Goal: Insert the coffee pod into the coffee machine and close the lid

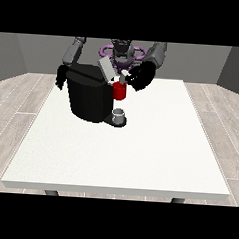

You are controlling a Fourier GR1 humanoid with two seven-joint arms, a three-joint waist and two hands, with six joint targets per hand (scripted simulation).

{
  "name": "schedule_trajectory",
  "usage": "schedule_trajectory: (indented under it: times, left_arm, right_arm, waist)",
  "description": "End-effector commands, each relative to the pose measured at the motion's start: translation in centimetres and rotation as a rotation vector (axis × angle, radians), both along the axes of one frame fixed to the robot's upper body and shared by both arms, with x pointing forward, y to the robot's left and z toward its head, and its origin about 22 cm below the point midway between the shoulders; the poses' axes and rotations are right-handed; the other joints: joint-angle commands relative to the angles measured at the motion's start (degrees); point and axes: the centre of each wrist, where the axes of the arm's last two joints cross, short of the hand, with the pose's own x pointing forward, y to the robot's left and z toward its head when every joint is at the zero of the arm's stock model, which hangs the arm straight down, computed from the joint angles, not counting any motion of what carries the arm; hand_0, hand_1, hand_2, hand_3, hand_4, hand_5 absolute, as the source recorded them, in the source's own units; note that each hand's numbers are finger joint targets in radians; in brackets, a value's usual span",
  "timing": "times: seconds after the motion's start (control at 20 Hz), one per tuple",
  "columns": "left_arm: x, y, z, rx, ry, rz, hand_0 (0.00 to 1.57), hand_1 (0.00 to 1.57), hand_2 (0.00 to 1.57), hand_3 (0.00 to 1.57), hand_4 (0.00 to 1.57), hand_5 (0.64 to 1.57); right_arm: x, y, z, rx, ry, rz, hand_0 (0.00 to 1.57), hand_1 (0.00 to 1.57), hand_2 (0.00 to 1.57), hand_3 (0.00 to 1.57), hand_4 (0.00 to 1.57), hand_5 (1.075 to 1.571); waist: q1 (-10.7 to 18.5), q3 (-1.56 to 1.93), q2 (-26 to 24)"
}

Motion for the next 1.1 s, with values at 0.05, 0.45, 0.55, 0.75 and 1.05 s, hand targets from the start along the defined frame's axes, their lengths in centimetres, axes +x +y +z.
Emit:
schedule_trajectory:
  times: [0.05, 0.45, 0.55, 0.75, 1.05]
  left_arm:
    - [0.2, 2.6, 1.2, -0.057, -0.012, 0.033, 1.44, 1.44, 1.48, 1.39, 0.60, 1.571]
    - [0.2, 2.4, 2.3, 0.041, -0.035, -0.001, 1.49, 1.49, 1.51, 1.44, 0.70, 1.571]
    - [0.4, -0.5, 3.1, 0.066, -0.036, 0.021, 1.48, 1.48, 1.50, 1.40, 0.70, 1.571]
    - [0.4, 2.4, 4.4, 0.008, -0.037, 0.067, 1.49, 1.49, 1.48, 1.37, 0.63, 1.571]
    - [0.4, 0.8, 3.6, 0.039, -0.047, 0.037, 1.40, 1.40, 1.44, 1.40, 0.63, 1.571]
  right_arm:
    - [0.4, -0.7, 0.8, -0.007, -0.016, 0.029, 0.00, 0.00, 0.00, 0.00, 0.23, 1.571]
    - [1.7, 0.9, 1.4, -0.004, -0.015, 0.015, 0.00, 0.00, 0.00, 0.00, 0.19, 1.571]
    - [3.4, 1.0, 2.9, 0.011, 0.002, -0.028, 0.00, 0.00, 0.00, 0.00, 0.23, 1.571]
    - [2.2, 0.8, 1.8, -0.022, -0.008, 0.033, 0.00, 0.00, 0.00, 0.00, 0.25, 1.571]
    - [2.0, 1.1, 0.4, -0.002, 0.006, 0.039, 0.00, 0.00, 0.00, 0.00, 0.27, 1.571]
  waist:
    - [-1.6, -0.02, 2.3]
    - [-1.4, -0.02, 4.3]
    - [-0.3, 0.01, 3.3]
    - [-3.1, -0.01, 3.6]
    - [-2.3, 0.01, 3.6]
